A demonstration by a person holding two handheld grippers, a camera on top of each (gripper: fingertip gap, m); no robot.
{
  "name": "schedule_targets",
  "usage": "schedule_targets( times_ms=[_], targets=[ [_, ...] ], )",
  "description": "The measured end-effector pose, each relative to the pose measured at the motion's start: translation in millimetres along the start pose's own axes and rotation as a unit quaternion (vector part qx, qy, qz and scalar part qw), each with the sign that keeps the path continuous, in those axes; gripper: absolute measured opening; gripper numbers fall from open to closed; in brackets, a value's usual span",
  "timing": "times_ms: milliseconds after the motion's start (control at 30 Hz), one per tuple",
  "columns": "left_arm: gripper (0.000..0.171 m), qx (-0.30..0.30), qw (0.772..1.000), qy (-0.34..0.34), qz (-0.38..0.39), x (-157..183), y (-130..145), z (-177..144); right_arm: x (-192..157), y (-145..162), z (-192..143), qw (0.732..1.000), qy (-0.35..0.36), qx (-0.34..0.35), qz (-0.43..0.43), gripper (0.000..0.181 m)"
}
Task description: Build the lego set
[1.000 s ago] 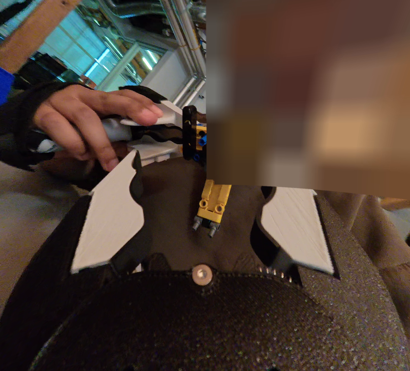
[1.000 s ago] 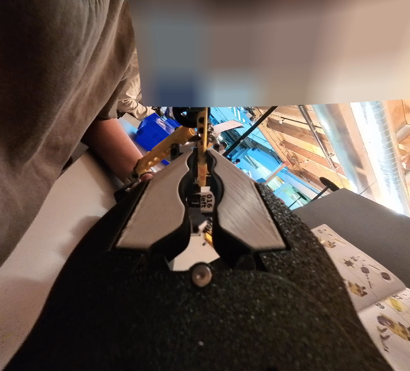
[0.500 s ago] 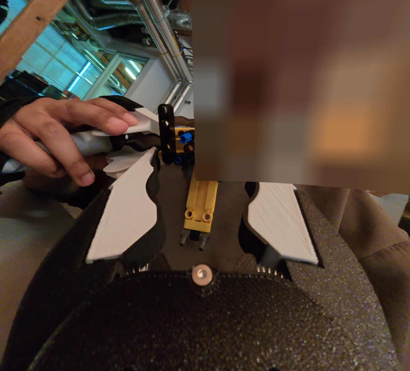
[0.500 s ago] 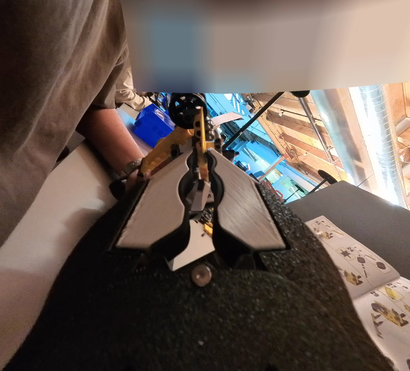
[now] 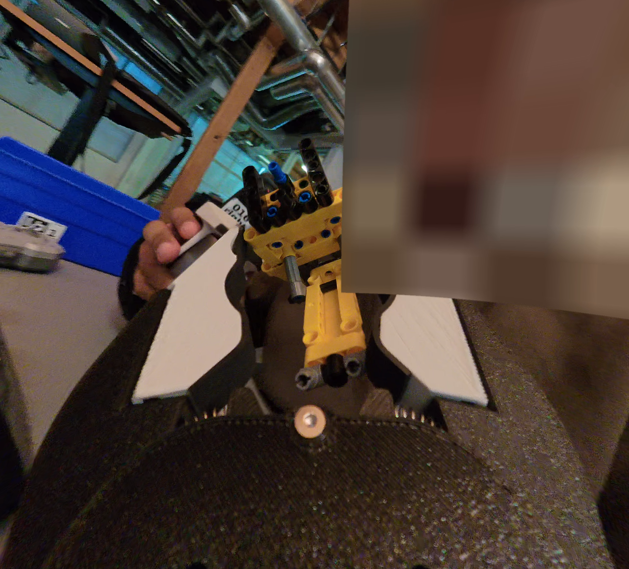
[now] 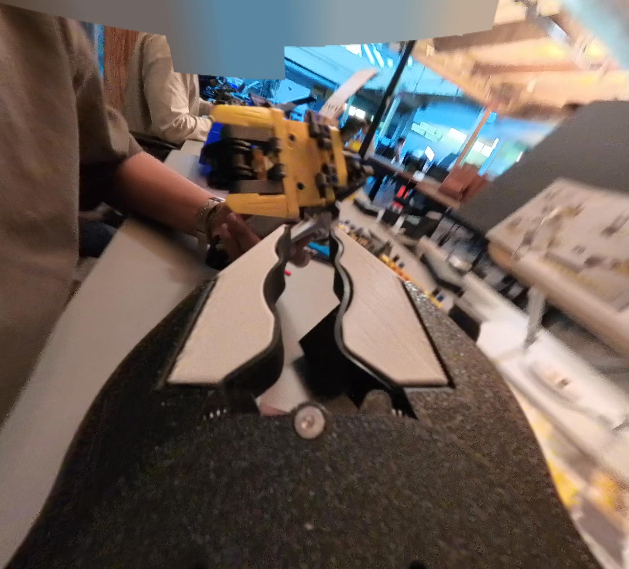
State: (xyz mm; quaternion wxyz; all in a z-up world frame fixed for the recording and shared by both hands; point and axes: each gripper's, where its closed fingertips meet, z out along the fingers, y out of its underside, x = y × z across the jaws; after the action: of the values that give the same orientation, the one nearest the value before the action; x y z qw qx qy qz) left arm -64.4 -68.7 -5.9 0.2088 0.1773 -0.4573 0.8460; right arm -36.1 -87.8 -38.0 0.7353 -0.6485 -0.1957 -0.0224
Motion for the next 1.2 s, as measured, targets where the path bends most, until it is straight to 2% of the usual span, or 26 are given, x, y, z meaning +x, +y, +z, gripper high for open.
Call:
schedule_targets(
  times_ms=[33, 133, 233, 333, 400, 500, 633, 833, 1000, 1200],
  targets=[
    [0.074, -0.004, 1.0, -0.019, 0.015, -3.7, 0.1, -0.3, 4.0, 5.1, 0.5, 0.998, -0.01, -0.009, 0.059, 0.026],
    [0.073, -0.025, 0.995, -0.077, 0.064, -15.4, 3.1, -0.9, 12.0, 13.3, 0.7, 0.967, -0.045, -0.006, 0.251, 0.043],
    [0.072, -0.055, 0.982, -0.134, 0.119, -27.2, 8.0, -2.2, 20.8, 17.3, 3.1, 0.904, -0.063, 0.008, 0.422, 0.062],
    [0.072, -0.085, 0.967, -0.181, 0.159, -38.7, 12.7, -4.6, 17.3, 28.2, 7.9, 0.852, -0.09, -0.021, 0.515, 0.082],
    [0.073, -0.097, 0.957, -0.211, 0.177, -47.3, 14.5, -7.7, 9.6, 34.8, 10.6, 0.84, -0.107, -0.044, 0.529, 0.09],
    [0.073, -0.125, 0.945, -0.239, 0.188, -58.6, 21.4, -12.4, 5.9, 36.9, 14.0, 0.839, -0.108, -0.051, 0.531, 0.095],
    [0.073, -0.149, 0.933, -0.261, 0.198, -67.3, 28.5, -13.8, 7.8, 41.7, 13.4, 0.849, -0.095, -0.059, 0.516, 0.083],
    [0.072, -0.18, 0.907, -0.297, 0.237, -77.2, 35.7, -15.0, 2.2, 49.7, 15.7, 0.856, -0.09, -0.085, 0.501, 0.083],
    [0.072, -0.191, 0.901, -0.303, 0.247, -80.0, 41.0, -13.5, -3.1, 51.6, 18.2, 0.867, -0.093, -0.092, 0.48, 0.074],
    [0.072, -0.193, 0.895, -0.305, 0.262, -79.8, 41.2, -12.9, -2.7, 51.1, 17.7, 0.883, -0.092, -0.093, 0.45, 0.074]
  ],
)
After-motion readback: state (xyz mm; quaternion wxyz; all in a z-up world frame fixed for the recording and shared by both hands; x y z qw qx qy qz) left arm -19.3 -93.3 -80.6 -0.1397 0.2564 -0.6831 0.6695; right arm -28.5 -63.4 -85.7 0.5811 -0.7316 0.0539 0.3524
